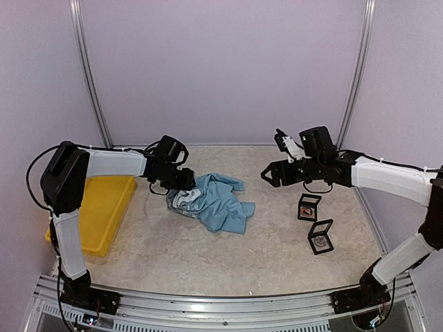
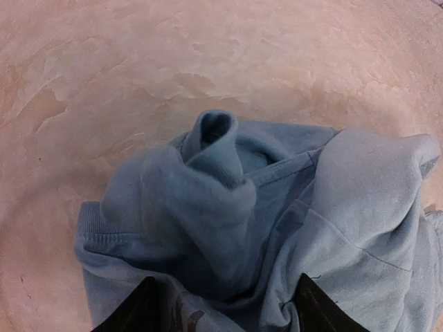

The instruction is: Pin the brooch onto the clothing

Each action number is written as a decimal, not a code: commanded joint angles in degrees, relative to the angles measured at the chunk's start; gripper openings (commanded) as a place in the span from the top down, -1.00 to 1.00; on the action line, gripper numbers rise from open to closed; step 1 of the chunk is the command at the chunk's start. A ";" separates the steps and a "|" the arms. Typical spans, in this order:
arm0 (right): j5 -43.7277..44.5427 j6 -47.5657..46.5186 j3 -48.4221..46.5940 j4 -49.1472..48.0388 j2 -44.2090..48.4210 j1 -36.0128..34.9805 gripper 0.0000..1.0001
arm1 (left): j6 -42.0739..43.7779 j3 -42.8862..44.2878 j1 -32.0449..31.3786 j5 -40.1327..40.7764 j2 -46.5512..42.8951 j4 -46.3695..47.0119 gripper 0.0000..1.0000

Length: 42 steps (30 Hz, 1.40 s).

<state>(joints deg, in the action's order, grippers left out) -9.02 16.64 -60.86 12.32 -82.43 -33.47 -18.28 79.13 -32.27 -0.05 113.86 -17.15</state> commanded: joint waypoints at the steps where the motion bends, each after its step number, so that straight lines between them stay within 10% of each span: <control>1: 4.11 -1.52 -3.73 5.38 -7.11 -5.33 -0.44 | -4.39 -7.26 1.68 4.07 -8.00 6.31 -0.33; 16: 0.70 2.54 -10.86 0.38 -29.51 -14.44 -0.15 | -5.68 -22.16 1.03 5.72 -22.41 6.33 -0.63; 24: -1.08 -0.69 -15.74 4.65 -30.86 -14.40 1.00 | -6.68 -23.73 1.54 1.24 -23.59 6.50 -0.63; 35: -34.31 -7.69 -27.98 1.06 -11.95 -14.51 1.00 | -1.68 -15.32 5.19 7.71 -31.12 2.21 -0.62; 42: -26.62 6.23 -32.34 -6.04 -11.40 -7.53 1.00 | 1.83 -11.01 6.58 12.16 -34.70 0.78 -0.62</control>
<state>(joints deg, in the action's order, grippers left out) -37.21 13.76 -92.25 10.13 -90.76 -46.61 -19.88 65.67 -26.22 7.99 80.75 -14.63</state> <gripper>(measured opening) 0.003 0.810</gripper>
